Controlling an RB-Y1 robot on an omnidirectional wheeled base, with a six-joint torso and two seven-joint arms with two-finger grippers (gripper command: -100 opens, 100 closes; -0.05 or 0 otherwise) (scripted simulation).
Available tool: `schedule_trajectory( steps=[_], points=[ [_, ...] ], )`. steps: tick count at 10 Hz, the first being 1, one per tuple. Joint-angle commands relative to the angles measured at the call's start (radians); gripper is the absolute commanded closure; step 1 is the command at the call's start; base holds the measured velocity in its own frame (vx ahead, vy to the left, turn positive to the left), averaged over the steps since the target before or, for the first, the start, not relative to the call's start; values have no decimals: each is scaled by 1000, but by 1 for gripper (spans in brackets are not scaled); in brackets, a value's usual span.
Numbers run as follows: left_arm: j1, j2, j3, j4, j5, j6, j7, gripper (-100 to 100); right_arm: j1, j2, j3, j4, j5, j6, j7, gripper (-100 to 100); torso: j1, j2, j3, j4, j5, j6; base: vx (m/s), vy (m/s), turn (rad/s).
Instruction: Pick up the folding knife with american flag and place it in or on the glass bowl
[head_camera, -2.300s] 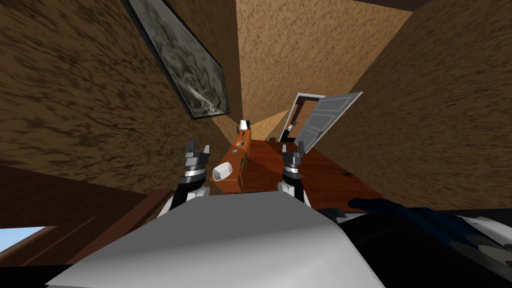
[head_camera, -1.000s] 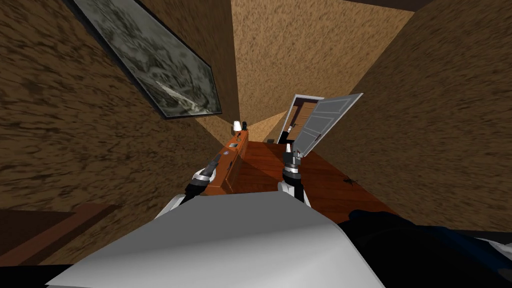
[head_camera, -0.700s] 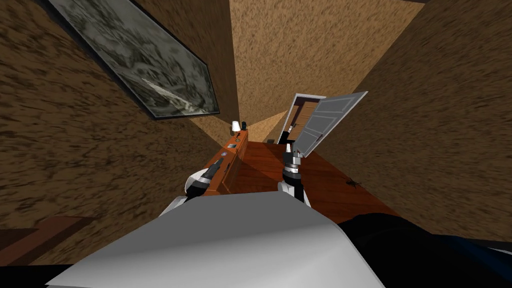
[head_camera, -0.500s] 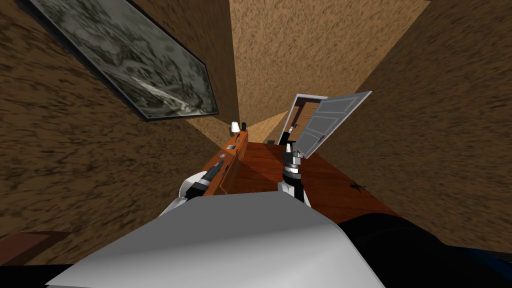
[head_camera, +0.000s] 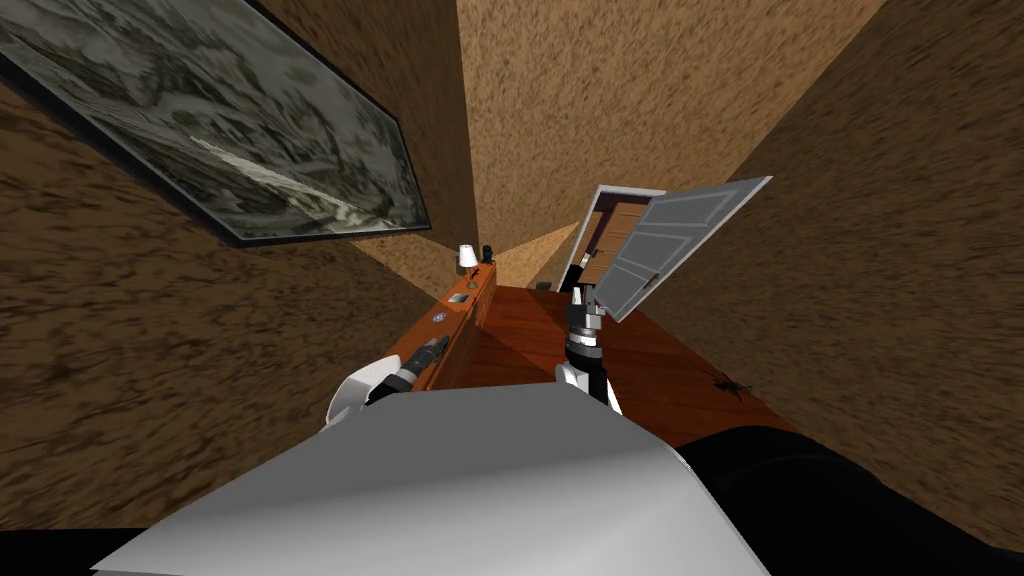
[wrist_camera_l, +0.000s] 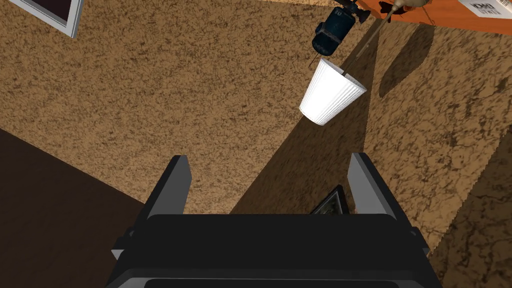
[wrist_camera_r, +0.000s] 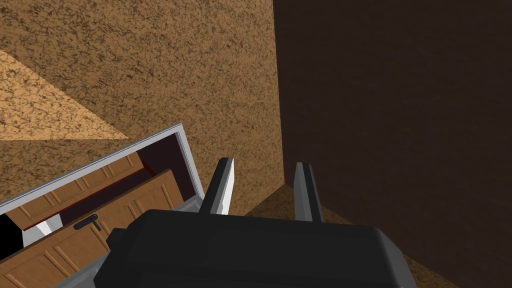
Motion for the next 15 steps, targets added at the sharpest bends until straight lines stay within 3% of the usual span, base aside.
schedule_trajectory(
  steps=[1, 2, 3, 12, 14, 15],
  points=[
    [0, 11, 1, 33, -30, -3, 1, -100, 0, 0, 0, 0, 0, 0, 0, 0, 0, 0, 0, 0, 0, 0, 175, -60, 20],
    [5, 30, -4, 65, -70, -3, 1, -100, 0, 0, 0, 0, 0, 0, 0, 0, -1, 1, 0, 0, 0, 0, 194, -109, 35],
    [5, 30, -4, 82, -80, -3, 1, -100, 0, 0, 0, 0, 0, 0, 0, 0, -3, 0, 0, 0, -1, 0, 160, -88, 45],
    [31, 126, -31, 335, -320, -12, 29, -100, 0, 0, 0, 0, 0, 0, 0, 0, -1, 3, 1, 0, 0, 0, 167, -67, 47],
    [31, 126, -31, 348, -331, -12, 29, -100, 0, 0, 0, 0, 0, 0, 0, 0, 1, 3, 2, 0, 0, 0, 103, -29, 14],
    [36, 145, -33, 387, -379, -15, 39, -100, 0, 0, 0, 0, 0, 0, 0, 0, 3, 7, 4, 1, 0, 0, 115, -30, 57]
  ],
)
